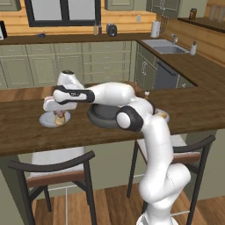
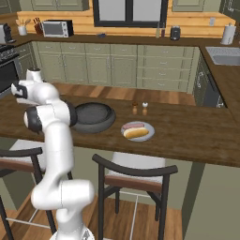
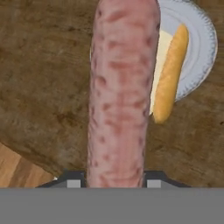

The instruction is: Place one bun and one sausage from the bowl on each plate.

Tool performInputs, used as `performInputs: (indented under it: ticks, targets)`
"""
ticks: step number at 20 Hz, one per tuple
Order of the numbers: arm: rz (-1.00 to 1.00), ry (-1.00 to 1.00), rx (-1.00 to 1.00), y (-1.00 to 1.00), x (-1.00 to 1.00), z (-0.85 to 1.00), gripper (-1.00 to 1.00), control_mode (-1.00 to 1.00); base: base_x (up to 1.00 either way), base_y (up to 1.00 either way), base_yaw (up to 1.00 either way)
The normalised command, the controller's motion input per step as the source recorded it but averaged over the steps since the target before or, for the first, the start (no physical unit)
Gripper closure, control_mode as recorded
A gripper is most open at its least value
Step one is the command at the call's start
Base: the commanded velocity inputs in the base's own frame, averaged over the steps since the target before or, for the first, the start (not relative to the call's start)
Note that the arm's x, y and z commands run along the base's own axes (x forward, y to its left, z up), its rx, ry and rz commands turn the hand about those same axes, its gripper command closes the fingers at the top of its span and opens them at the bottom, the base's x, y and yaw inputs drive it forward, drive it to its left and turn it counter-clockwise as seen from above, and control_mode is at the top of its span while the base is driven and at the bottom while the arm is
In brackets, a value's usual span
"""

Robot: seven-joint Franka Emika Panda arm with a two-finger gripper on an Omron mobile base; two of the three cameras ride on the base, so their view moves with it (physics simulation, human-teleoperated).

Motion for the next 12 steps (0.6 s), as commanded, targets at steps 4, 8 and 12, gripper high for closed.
performInputs:
  ticks: [4,8,12]
  targets:
    - [-0.14,0.00,-0.07,0.14,0.06,-0.32,1.00,-1.00,0.00,0.00,0.00]
    - [-0.13,0.00,-0.04,0.03,0.15,-0.35,1.00,-1.00,0.00,0.00,0.00]
    - [-0.18,-0.04,-0.01,0.22,0.49,-0.27,1.00,-1.00,0.00,0.00,0.00]
